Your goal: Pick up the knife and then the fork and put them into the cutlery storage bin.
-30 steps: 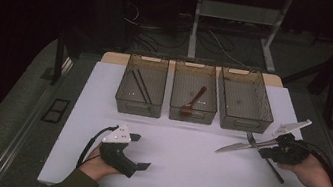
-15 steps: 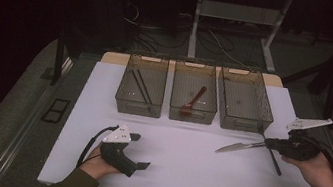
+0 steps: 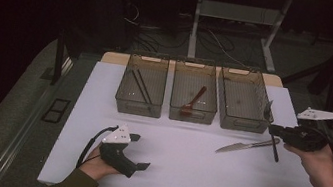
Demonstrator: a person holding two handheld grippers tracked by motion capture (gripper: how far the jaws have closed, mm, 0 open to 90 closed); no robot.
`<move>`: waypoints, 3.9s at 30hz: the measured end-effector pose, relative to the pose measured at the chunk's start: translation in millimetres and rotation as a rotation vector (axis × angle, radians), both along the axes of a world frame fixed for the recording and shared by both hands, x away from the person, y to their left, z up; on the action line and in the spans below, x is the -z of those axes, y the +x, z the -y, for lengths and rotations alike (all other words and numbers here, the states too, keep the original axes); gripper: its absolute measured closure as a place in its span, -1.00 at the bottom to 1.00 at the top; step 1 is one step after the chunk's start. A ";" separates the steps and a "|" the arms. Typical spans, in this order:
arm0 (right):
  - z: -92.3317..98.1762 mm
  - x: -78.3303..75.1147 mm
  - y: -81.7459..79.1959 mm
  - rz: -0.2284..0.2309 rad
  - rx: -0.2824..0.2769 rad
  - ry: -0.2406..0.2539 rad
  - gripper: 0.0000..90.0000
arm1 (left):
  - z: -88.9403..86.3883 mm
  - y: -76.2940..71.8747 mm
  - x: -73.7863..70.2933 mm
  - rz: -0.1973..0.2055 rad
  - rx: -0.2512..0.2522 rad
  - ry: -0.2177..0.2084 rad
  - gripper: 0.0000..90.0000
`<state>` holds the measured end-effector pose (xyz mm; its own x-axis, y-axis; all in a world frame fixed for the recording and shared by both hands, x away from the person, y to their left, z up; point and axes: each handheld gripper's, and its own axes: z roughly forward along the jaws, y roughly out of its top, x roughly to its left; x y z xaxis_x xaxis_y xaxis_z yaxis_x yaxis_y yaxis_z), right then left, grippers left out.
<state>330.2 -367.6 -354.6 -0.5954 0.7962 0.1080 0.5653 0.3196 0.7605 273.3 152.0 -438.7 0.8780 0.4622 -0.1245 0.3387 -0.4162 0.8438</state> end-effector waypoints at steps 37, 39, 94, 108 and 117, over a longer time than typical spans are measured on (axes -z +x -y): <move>-22.2 -13.9 110.1 0.075 0.163 0.011 0.90 | 0.6 -1.0 -1.9 0.008 0.020 -0.011 -1.00; -21.7 -9.5 111.2 0.068 0.165 0.012 0.90 | 0.8 -1.1 -2.1 0.008 0.021 -0.008 -1.00; -24.5 2.7 64.4 0.041 0.095 0.000 0.05 | 2.7 -3.1 -3.4 0.010 0.027 -0.006 -1.00; -18.1 14.8 10.6 0.001 0.027 -0.032 0.52 | 1.4 -2.9 -3.2 0.003 0.015 -0.015 -1.00; -17.5 33.8 6.1 -0.025 0.024 -0.119 0.95 | 0.4 -3.1 -3.5 0.001 0.015 -0.019 -1.00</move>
<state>336.3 -350.1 -388.3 -0.5745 0.8181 0.0262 0.5920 0.3932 0.7036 270.2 151.6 -435.2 0.8849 0.4468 -0.1317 0.3314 -0.4052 0.8521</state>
